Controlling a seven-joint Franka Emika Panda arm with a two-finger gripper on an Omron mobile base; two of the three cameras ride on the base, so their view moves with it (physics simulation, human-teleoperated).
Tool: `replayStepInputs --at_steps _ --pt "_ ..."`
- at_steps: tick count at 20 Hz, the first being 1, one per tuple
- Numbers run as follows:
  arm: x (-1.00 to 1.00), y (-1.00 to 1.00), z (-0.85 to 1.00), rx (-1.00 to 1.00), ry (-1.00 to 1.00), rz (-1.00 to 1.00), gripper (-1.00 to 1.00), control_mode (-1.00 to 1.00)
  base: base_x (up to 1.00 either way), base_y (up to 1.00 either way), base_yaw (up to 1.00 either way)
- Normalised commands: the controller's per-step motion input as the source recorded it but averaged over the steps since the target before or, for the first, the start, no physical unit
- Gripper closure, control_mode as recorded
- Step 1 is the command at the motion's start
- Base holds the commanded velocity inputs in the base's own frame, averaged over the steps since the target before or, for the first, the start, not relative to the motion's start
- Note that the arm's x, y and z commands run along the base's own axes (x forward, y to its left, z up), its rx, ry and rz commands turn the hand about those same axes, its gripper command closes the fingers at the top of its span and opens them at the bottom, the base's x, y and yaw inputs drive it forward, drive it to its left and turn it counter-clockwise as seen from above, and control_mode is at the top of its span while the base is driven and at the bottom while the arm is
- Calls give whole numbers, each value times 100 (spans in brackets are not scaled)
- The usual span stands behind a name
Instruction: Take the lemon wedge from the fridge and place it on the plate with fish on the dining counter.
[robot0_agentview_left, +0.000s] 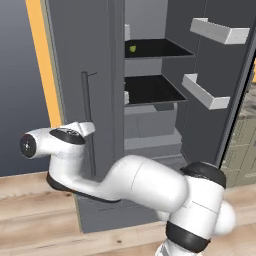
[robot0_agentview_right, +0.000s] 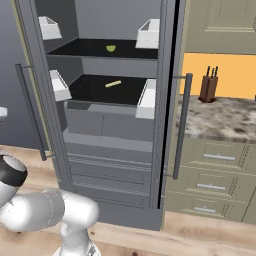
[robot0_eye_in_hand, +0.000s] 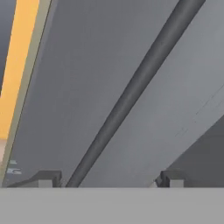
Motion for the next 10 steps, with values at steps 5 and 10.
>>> replayStepInputs --at_steps 5,10 --pt "-68 -90 51 12 11 12 -100 -100 0 0 0" --pt "-33 -100 51 26 11 6 -100 -100 0 0 0"
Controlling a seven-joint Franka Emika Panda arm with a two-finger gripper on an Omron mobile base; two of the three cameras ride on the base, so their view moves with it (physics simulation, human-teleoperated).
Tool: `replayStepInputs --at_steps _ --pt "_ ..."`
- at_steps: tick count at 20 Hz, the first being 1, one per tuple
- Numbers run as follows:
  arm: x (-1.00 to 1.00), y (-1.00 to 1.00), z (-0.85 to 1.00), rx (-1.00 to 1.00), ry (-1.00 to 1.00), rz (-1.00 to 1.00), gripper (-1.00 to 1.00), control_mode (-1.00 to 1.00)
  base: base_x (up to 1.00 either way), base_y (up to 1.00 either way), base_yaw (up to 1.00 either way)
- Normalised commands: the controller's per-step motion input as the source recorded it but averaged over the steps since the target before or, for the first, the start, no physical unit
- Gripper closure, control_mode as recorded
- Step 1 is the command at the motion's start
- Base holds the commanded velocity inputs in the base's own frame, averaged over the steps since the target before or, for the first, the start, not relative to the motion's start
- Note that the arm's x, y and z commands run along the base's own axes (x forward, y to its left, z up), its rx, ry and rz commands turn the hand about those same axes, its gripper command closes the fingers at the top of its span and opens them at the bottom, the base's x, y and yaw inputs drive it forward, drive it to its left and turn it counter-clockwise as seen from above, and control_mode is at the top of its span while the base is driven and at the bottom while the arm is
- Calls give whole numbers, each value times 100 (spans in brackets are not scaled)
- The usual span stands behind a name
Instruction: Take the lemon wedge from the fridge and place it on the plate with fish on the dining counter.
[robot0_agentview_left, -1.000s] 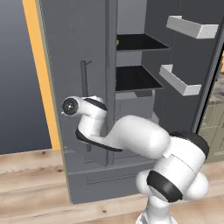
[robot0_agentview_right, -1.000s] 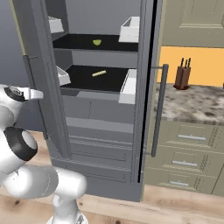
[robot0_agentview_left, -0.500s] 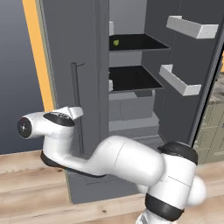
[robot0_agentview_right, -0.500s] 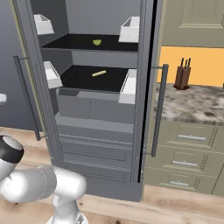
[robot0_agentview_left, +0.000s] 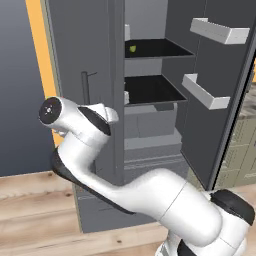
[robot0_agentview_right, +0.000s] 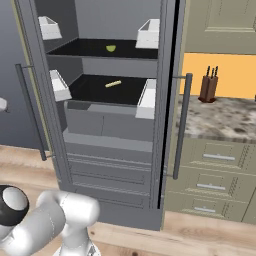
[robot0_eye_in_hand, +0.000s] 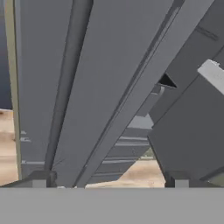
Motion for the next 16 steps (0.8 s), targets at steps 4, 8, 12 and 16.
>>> replayStepInputs --at_steps 4,8,12,16 --pt "-3 -100 3 22 5 7 -100 -100 0 0 0" --pt "-8 -100 -2 28 1 9 -100 -100 0 0 0" --pt "-15 -100 8 37 -2 17 -100 -100 0 0 0" --pt "3 -99 12 37 0 26 -100 -100 0 0 0"
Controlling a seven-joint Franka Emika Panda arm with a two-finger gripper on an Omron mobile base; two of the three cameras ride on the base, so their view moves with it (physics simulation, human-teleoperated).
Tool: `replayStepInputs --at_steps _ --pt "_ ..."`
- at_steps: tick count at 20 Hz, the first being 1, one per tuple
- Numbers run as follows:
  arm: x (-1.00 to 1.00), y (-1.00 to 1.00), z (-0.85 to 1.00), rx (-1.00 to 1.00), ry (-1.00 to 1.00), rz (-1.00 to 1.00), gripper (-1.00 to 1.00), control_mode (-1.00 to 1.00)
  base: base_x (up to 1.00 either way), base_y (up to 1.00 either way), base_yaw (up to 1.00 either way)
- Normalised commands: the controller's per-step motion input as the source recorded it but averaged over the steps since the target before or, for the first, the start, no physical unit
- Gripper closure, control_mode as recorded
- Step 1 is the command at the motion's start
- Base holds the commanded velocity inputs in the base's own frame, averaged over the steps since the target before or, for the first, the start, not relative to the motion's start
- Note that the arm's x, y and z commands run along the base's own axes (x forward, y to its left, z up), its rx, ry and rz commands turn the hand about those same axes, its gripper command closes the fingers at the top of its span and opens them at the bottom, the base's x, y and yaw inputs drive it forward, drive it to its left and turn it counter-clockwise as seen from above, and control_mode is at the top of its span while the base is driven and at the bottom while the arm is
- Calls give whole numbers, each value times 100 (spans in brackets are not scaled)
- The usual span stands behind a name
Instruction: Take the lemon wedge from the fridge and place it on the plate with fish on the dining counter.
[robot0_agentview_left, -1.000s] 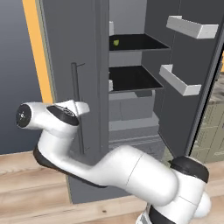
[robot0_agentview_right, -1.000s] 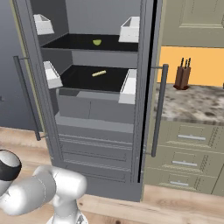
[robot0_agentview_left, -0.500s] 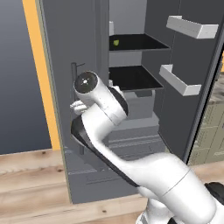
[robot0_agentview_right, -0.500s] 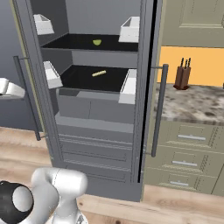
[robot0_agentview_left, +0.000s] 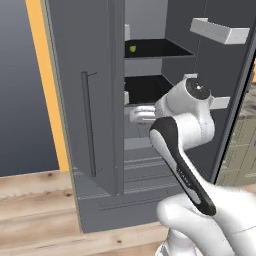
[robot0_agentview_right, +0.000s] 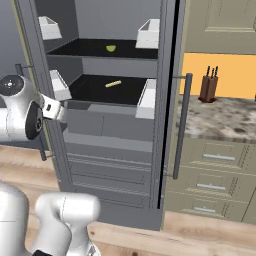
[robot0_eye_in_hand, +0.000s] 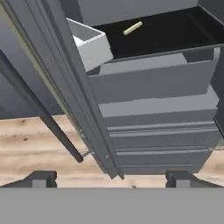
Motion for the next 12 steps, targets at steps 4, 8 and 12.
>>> replayStepInputs --at_steps 4,8,12 --pt "29 -73 2 36 0 39 -100 -100 0 0 0" --pt "90 -49 9 27 1 37 -100 -100 0 0 0" --pt "100 -16 1 10 7 26 -100 -100 0 0 0"
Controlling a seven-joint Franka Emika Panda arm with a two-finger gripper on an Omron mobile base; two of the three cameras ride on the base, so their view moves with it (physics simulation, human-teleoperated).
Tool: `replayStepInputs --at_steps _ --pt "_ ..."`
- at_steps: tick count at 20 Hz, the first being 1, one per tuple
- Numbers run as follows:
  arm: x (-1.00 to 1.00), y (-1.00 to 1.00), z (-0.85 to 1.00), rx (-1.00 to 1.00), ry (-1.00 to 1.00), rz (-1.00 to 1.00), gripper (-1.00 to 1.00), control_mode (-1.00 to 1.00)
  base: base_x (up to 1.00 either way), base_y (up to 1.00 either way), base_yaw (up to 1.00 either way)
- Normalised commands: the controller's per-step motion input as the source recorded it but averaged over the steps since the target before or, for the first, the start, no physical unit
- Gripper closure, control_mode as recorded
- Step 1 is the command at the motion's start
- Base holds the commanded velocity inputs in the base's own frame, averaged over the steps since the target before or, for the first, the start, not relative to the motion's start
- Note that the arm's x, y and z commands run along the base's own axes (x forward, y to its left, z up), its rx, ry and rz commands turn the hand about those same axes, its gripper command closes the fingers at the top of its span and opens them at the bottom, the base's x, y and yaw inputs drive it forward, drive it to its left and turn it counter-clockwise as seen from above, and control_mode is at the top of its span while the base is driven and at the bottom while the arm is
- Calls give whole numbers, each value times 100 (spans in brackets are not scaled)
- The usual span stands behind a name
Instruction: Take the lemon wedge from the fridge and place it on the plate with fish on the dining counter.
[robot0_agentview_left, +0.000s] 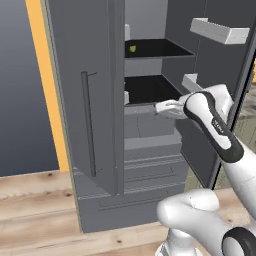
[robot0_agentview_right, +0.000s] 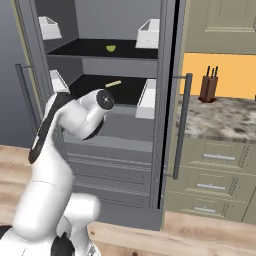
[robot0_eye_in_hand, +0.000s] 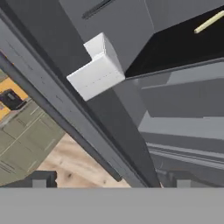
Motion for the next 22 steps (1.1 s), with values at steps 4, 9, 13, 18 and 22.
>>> replayStepInputs --at_steps 4,9,13,18,22 --pt "100 15 0 1 5 12 -100 -100 0 0 0" --pt "100 68 0 0 6 3 -100 -100 0 0 0" --pt "88 98 0 0 6 10 -100 -100 0 0 0" --pt "34 100 0 0 5 25 -100 -100 0 0 0" --pt "-1 100 0 1 0 33 -100 -100 0 0 0"
